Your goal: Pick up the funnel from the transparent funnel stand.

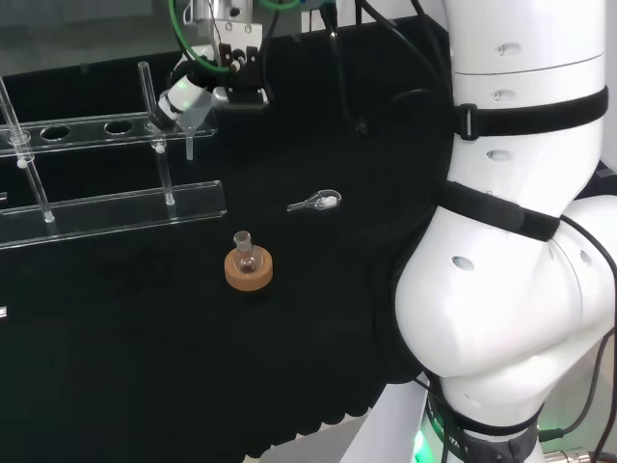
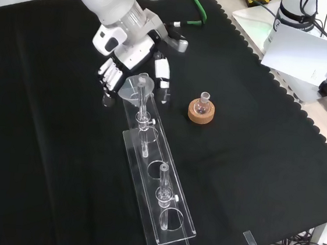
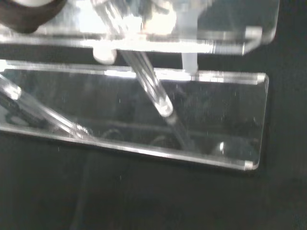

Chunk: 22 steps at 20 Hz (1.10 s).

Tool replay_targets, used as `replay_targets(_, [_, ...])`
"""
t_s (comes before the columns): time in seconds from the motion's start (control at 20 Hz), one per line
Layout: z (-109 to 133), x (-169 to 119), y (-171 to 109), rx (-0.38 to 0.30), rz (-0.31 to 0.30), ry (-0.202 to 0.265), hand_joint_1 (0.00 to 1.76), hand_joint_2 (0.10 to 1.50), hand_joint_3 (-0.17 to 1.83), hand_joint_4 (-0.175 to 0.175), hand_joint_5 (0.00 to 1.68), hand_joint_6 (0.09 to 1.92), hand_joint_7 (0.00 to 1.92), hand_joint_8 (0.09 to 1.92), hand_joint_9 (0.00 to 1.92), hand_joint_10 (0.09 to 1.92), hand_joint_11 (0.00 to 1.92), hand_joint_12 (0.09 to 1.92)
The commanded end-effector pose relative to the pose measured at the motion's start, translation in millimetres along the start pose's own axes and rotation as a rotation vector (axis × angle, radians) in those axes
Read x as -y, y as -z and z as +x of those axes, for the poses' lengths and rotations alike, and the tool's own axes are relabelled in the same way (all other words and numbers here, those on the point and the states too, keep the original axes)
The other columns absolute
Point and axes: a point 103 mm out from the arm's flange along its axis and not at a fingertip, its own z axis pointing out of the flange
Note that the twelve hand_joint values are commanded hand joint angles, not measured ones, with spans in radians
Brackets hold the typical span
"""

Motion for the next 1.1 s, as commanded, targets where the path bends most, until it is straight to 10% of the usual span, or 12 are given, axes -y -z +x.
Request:
replay_targets(0.05, [-24.0, 10.4, -0.8, -0.005, -0.004, 0.001, 0.73, 0.72, 0.09, -0.033, 0.48, 0.09, 0.58, 0.63, 0.47, 0.66, 0.00, 1.40])
replay_targets(0.4, [-26.5, 14.0, -0.3, -0.013, -0.004, -0.008, 0.77, 0.53, 0.53, -0.039, 0.57, 0.09, 0.66, 0.67, 0.61, 0.55, 0.00, 1.45])
replay_targets(0.9, [-27.5, 18.1, 7.4, -0.009, -0.050, 0.012, 0.83, 0.51, 0.64, -0.053, 0.71, 0.09, 0.85, 0.77, 0.78, 0.53, 0.00, 1.51])
replay_targets(1.1, [-25.3, 20.7, 14.2, -0.015, -0.078, 0.008, 0.86, 0.51, 0.67, -0.053, 0.66, 0.39, 0.92, 0.79, 0.86, 0.47, 0.00, 1.55])
